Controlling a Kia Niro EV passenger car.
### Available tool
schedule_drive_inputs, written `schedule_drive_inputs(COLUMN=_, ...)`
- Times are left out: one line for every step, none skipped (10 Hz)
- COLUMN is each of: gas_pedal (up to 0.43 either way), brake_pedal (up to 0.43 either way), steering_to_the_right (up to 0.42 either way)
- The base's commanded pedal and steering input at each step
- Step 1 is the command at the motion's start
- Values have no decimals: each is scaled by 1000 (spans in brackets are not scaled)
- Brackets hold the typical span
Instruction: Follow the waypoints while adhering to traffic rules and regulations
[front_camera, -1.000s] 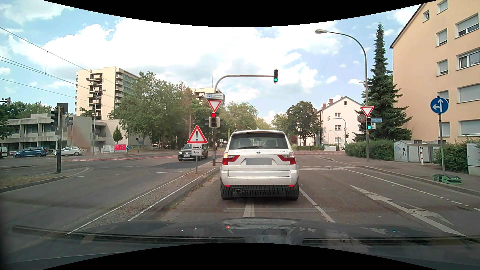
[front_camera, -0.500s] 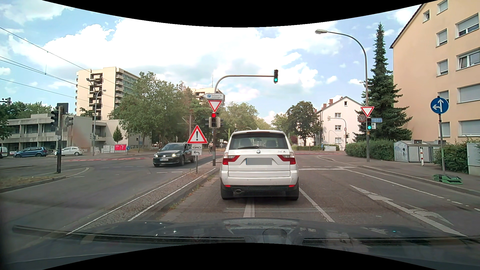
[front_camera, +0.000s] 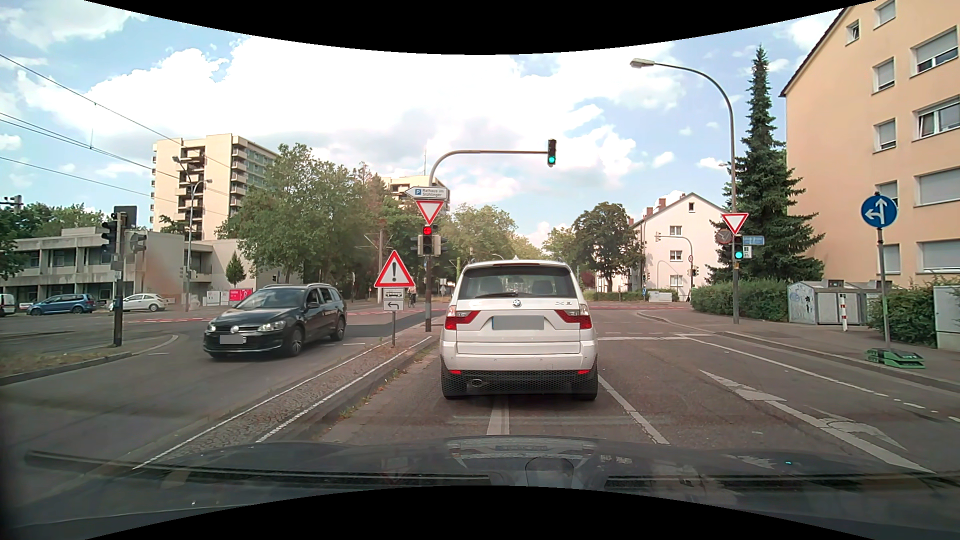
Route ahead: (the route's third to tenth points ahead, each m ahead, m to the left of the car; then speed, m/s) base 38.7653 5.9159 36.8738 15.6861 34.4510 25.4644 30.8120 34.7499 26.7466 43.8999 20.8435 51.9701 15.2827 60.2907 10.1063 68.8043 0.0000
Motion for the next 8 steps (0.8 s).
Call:
schedule_drive_inputs(gas_pedal=0, brake_pedal=268, steering_to_the_right=-4)
schedule_drive_inputs(gas_pedal=0, brake_pedal=268, steering_to_the_right=-4)
schedule_drive_inputs(gas_pedal=0, brake_pedal=268, steering_to_the_right=-4)
schedule_drive_inputs(gas_pedal=0, brake_pedal=268, steering_to_the_right=-4)
schedule_drive_inputs(gas_pedal=0, brake_pedal=268, steering_to_the_right=-4)
schedule_drive_inputs(gas_pedal=0, brake_pedal=268, steering_to_the_right=-4)
schedule_drive_inputs(gas_pedal=0, brake_pedal=268, steering_to_the_right=-4)
schedule_drive_inputs(gas_pedal=0, brake_pedal=268, steering_to_the_right=-4)
